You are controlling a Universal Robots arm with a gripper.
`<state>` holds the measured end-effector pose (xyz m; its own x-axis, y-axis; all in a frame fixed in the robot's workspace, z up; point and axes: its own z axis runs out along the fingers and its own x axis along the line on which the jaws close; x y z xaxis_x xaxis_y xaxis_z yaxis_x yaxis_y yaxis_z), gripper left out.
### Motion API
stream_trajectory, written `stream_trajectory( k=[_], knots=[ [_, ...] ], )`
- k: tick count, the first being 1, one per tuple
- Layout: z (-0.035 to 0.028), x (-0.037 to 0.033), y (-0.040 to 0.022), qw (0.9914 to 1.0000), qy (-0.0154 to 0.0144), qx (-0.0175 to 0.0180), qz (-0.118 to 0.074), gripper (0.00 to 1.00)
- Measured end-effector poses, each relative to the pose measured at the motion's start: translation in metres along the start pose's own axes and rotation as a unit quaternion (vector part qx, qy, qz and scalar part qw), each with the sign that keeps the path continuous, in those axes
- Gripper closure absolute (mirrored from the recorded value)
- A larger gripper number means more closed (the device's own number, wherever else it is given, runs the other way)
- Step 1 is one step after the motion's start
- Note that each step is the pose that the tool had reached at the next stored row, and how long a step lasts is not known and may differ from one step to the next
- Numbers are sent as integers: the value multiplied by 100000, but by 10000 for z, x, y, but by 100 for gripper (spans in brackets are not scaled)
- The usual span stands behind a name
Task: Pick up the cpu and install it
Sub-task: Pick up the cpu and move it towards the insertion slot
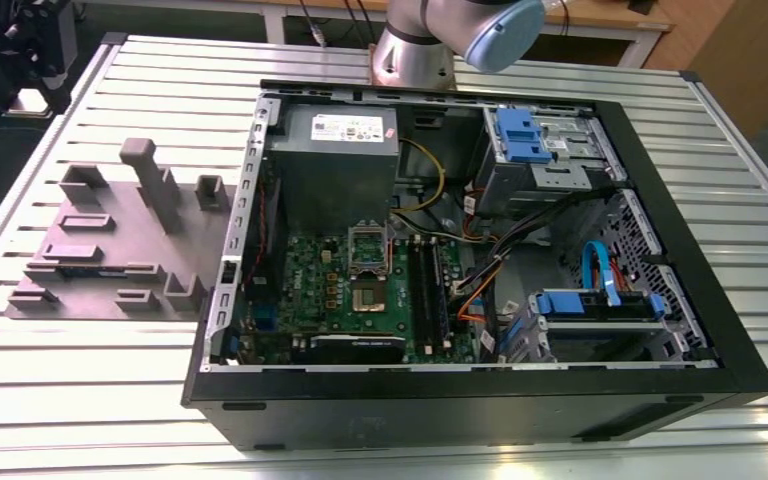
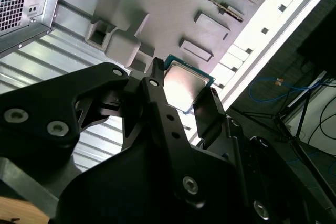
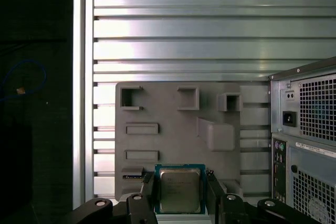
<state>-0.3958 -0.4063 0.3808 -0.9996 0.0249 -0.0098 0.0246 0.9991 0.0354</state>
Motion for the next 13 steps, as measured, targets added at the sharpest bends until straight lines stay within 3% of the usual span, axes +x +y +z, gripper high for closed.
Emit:
stream_trajectory(
  k=[13],
  knots=[
    [0,-14,0,100000,-1,-3,-1,53]
  ],
)
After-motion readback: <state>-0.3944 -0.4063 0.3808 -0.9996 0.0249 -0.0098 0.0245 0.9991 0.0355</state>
